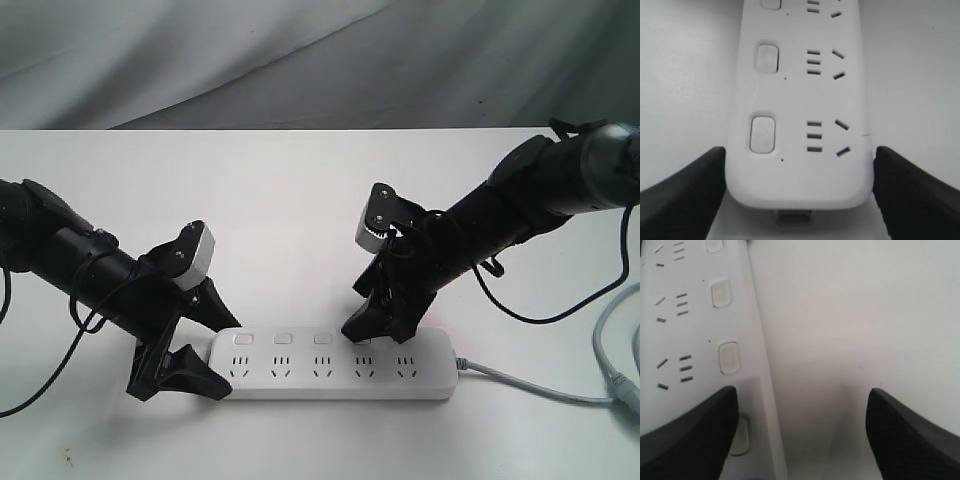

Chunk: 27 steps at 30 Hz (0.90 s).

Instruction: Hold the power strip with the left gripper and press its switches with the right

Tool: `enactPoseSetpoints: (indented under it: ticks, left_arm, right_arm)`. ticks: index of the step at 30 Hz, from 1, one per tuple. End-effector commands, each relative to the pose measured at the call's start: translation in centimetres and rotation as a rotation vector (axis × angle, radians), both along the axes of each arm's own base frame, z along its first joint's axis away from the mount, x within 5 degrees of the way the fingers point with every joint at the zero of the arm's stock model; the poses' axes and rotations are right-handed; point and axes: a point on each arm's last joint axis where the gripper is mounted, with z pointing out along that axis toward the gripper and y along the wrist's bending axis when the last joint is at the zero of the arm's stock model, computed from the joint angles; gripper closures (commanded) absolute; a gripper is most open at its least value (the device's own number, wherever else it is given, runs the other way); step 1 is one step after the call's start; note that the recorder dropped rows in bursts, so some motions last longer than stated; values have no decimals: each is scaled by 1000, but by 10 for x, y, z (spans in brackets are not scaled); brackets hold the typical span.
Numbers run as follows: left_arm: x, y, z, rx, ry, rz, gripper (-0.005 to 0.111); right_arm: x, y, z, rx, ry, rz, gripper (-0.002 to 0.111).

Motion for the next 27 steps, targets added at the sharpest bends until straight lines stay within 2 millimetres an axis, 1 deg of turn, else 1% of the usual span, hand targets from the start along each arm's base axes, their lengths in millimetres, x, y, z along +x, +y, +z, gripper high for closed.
enactPoseSetpoints:
  ticks: [1,6,13,21,25,27]
  left_arm:
    - [0,-1,0,5,-9,-14,57]
    - [0,-1,0,5,-9,-14,57]
    - [0,-1,0,5,-9,-14,57]
    - [0,-1,0,5,-9,-14,57]
    - [0,-1,0,5,-9,-14,57]
    - [0,-1,0,5,-9,-14,57]
  right_arm:
    - [0,-15,-19,-102,-15,48,42]
    - [1,-20,-19,-106,-5,38,42]
    - [3,-22,-13,-128,-41,40,42]
    - [1,-25,-20,-155,-49,21,42]
    - [0,-18,-11,-75,-34,20,42]
    - [0,-15,2,-18,-53,24,42]
